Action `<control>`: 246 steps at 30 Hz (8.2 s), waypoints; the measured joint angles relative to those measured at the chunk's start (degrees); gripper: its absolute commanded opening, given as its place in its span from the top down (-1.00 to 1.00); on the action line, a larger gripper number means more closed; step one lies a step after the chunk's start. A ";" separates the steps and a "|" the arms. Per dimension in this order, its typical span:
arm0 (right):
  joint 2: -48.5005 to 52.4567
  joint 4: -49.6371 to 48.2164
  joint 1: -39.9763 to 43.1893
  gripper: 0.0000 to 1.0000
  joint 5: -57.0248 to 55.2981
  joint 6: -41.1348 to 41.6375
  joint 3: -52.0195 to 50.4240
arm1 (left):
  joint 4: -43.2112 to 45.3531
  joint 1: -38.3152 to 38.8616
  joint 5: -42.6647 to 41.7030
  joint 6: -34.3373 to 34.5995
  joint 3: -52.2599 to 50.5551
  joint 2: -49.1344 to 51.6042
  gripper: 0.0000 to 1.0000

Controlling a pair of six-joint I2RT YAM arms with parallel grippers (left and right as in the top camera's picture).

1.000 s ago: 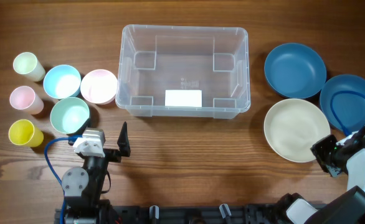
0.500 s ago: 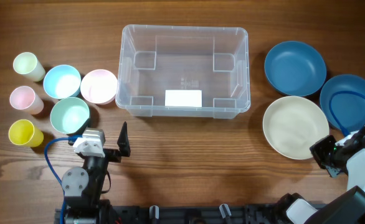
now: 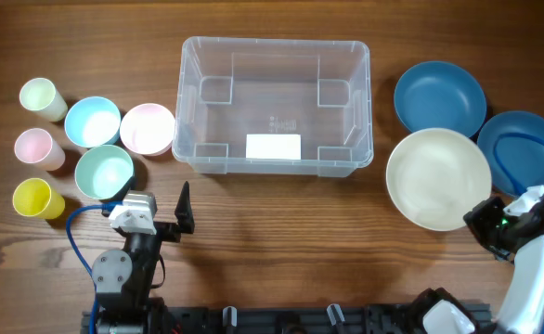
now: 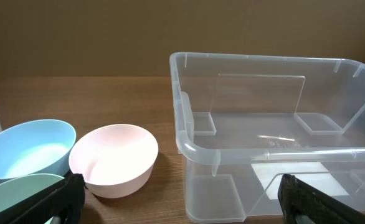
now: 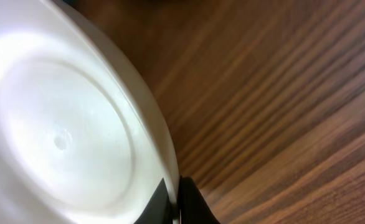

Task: Pack container
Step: 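Lift the cream plate and carry it over the clear bin, then lower the cream plate into the bin and open the right gripper, then move the right gripper to the rim of the teal bowl, then grasp the teal bowl and place it onto the cream plate, then move the right gripper to the second teal bowl and grasp it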

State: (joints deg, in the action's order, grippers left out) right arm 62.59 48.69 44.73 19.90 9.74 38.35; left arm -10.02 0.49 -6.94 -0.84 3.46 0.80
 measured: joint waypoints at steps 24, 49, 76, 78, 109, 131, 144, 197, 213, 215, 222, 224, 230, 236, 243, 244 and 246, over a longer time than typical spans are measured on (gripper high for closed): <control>-1.46 -6.91 -33.20 0.91 13.88 0.04 41.22 | 0.00 0.00 0.00 0.00 0.00 0.00 -0.99; 45.00 -6.12 -65.31 0.91 -26.08 -0.46 50.07 | 0.00 0.00 0.00 0.00 0.00 0.00 -1.00; 49.11 -5.42 -65.55 0.35 -30.49 -0.83 50.34 | 0.00 0.00 0.00 0.00 0.00 0.00 -1.00; 49.05 -3.82 -65.55 0.34 -30.49 -0.59 50.86 | 0.00 0.00 0.00 0.02 0.00 0.00 -0.99; 26.40 -2.27 -25.27 0.26 -21.90 13.88 30.16 | -0.02 0.00 -0.02 0.00 0.00 0.00 -1.00; 31.23 -28.24 -25.44 0.28 -18.36 32.79 14.10 | 0.00 0.00 0.00 0.02 0.00 0.00 -1.00; 34.82 -32.50 -25.46 0.46 -17.94 34.40 13.90 | 0.00 0.00 0.00 0.00 0.00 0.00 -0.99; 13.14 -14.14 -40.83 0.92 -8.37 10.21 35.32 | 0.00 0.00 -0.02 0.00 0.00 0.00 -1.00; 34.27 -19.96 -67.04 0.91 -32.17 8.61 35.30 | 0.00 0.00 0.00 0.00 0.00 0.00 -0.99; 37.59 -20.98 -67.04 0.87 -31.98 8.63 35.30 | 0.00 0.00 0.00 0.00 0.00 0.00 -0.99; 40.48 -21.73 -66.97 0.01 -31.93 9.49 35.30 | 0.00 0.00 0.00 0.00 0.00 0.00 -0.99; 40.44 -21.27 -66.97 0.00 -31.93 9.51 35.76 | 0.00 0.00 0.00 0.00 0.00 0.00 -0.99; 29.94 -8.50 -66.20 0.02 -34.95 9.66 39.15 | 0.00 0.00 0.00 0.00 -0.02 0.00 -0.99; 14.51 9.70 -52.35 0.02 -42.18 12.85 41.40 | 0.00 0.00 0.00 0.00 -0.04 0.00 -1.00; 16.68 10.29 -29.11 0.03 -39.12 12.11 39.52 | 0.00 0.00 -0.02 0.02 -0.04 0.00 -0.99; 17.51 8.76 -27.19 -0.02 -38.18 11.96 38.23 | 0.00 0.00 0.00 0.00 -0.04 0.00 -0.99; 19.71 6.14 -25.16 -0.13 -36.37 11.52 35.74 | 0.00 0.00 0.00 0.00 -0.04 0.00 -0.99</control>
State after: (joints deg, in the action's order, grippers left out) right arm 82.30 54.83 19.57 -16.47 21.26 74.08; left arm -10.02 0.49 -6.94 -0.84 3.42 0.80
